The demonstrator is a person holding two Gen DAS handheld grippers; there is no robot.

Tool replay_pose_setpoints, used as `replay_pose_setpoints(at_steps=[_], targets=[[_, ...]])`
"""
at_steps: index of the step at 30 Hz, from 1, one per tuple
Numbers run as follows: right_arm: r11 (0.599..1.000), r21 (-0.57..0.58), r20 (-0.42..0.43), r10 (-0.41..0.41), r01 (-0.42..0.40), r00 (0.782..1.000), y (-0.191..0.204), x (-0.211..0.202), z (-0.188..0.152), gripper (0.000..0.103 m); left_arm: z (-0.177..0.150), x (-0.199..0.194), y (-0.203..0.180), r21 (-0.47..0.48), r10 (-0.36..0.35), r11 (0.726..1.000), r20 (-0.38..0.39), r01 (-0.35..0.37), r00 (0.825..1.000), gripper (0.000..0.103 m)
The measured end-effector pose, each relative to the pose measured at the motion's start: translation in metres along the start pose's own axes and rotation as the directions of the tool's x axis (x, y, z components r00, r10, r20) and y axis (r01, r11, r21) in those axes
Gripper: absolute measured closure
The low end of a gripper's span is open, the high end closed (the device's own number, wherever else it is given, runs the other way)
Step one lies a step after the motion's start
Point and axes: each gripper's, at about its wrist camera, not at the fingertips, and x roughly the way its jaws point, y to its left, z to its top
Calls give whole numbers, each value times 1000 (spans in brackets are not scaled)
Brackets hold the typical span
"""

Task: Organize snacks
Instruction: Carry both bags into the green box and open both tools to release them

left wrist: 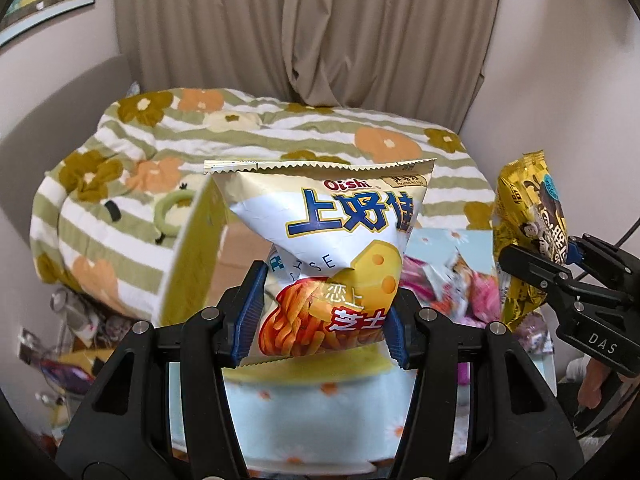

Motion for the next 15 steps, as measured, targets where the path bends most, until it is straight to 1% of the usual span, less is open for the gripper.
replay_pose_setpoints(at_steps=[5,9,11,15], targets=[[998,45,0,-31,31,1000,28,40,34,61,35,31,44,17,-32,999,-22,32,999,54],[991,113,-27,-64,67,998,39,73,56,61,57,72,75,32,-59,998,-77,62,995,54],[985,146,-48,-90,96,995,43,90,65,61,64,92,82,40,-69,996,-108,73,992,54],[971,200,-98,-114,131,989,44,124,73,61,71,140,91,58,-84,994,-176,95,981,54]])
